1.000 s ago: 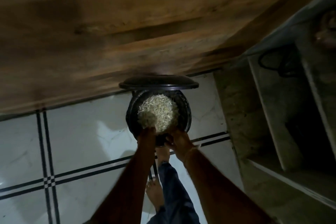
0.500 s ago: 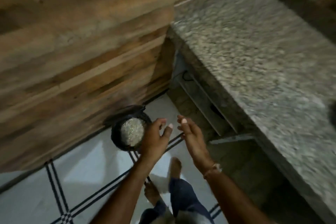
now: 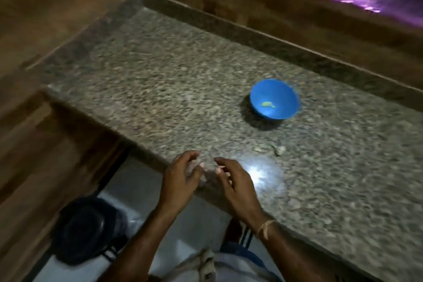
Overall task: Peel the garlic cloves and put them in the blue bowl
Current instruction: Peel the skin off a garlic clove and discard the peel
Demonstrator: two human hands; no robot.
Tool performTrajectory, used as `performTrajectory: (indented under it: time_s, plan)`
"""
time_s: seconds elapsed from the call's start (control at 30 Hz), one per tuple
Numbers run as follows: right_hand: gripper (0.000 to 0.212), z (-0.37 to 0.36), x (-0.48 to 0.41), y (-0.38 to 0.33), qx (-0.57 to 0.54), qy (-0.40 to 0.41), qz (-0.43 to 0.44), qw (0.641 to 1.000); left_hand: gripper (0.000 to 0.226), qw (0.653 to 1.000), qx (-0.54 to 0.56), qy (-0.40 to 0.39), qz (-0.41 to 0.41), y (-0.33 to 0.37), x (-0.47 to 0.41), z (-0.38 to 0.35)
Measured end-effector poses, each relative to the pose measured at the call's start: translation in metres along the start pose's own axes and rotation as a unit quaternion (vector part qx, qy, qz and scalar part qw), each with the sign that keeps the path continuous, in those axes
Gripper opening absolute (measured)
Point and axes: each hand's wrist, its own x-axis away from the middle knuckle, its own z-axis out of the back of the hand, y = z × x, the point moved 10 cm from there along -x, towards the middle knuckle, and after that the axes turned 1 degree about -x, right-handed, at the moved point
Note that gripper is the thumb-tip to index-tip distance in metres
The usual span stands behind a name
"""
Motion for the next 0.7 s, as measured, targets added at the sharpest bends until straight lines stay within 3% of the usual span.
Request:
performTrajectory:
  time_s: [0.27,0.4,0.57,0.7]
  plan:
    - [0.038,0.107,-0.026,0.081,0.054,0.087,-0.057,0.993,0.038,0.991,-0.084,-0.101,-0.032,0.057,-0.06,-0.127]
    - [0.043,0.142,-0.032,0.11,0.165,0.148,-0.084,0.971,0.038,0.977,-0.144,-0.139,-0.074,0.059,-0.083,-0.175]
    - [0.064,0.151,-0.039,0.13,0.308,0.078,-0.156,0.935,0.019,0.968,-0.179,-0.139,-0.103,0.064,-0.091,-0.189]
    - [0.068,0.15,-0.042,0.13,0.318,0.071,-0.164,0.931,0.016,0.964,-0.181,-0.146,-0.125,0.076,-0.091,-0.18]
